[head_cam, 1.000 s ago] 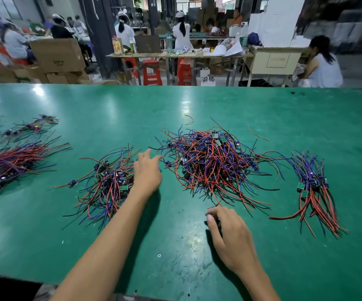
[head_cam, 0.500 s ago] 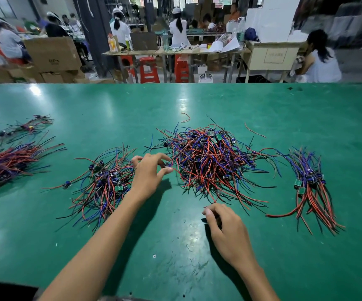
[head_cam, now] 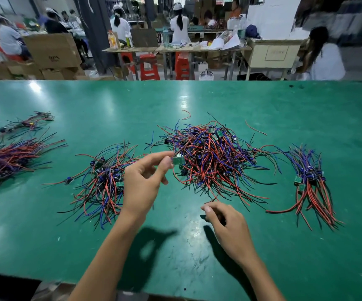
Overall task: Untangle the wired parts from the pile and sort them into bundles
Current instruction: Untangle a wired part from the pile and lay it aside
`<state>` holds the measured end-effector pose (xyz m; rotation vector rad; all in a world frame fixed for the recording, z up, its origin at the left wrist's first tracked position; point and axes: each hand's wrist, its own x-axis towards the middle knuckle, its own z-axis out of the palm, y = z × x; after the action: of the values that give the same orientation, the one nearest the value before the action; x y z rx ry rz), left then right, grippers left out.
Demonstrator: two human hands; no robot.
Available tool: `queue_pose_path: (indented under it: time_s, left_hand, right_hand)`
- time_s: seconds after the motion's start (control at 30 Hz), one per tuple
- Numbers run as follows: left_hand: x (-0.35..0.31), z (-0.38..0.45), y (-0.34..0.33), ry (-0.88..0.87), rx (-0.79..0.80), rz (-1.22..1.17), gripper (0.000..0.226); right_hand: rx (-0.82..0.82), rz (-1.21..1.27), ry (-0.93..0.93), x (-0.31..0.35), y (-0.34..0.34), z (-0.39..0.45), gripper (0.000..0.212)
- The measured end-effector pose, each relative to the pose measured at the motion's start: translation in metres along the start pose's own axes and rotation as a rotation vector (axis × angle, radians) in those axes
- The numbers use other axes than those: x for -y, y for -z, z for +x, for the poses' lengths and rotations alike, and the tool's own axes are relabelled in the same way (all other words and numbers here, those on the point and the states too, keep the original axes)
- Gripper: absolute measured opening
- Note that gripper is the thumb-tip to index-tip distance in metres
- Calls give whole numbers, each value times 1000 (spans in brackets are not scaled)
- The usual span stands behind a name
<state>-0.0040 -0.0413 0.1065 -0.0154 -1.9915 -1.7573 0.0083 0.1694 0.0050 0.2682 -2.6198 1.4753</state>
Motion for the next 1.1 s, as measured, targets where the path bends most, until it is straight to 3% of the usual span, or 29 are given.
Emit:
queue_pose_path:
  time_s: [0.13, 0.27, 0.43, 0.53, 0.63, 0.67, 0.73, 0.8, 0.87, 1.0, 1.1]
  left_hand:
    - [-9, 10, 17, 113, -51, -91, 14]
    - [-2, 17, 38, 120, -122, -96, 11]
    - [20, 35, 72, 160, -370, -83, 13]
    - [41, 36, 97, 257, -385, 432, 25]
    - [53, 30, 103, 452, -134, 1099, 45]
    - [55, 27, 98, 512, -85, 1228, 53]
    - [56, 24, 78, 463, -83, 1344, 62]
    - [56, 28, 51, 296, -124, 1291, 56]
    - [61, 38, 21, 192, -47, 1165, 39]
    - [87, 44, -32, 256, 196, 998, 40]
    - [104, 39, -48, 270, 114, 929, 31]
  right_hand:
    - [5, 74, -50, 0, 2, -1, 14]
    - [13, 71, -59, -1, 2, -1, 15]
    - [27, 63, -68, -2, 2, -1, 15]
    - [13, 60, -60, -3, 2, -1, 18]
    - [3, 34, -50, -3, 2, -1, 20]
    - [2, 11, -45, -3, 2, -1, 20]
    - [4, -14, -40, -3, 2, 0, 20]
    - [1, -17, -38, -3, 1, 0, 19]
    - [0, -17, -43, -3, 1, 1, 19]
    - [6, -16, -60, -3, 1, 4, 19]
    - [7, -26, -58, -2, 2, 4, 19]
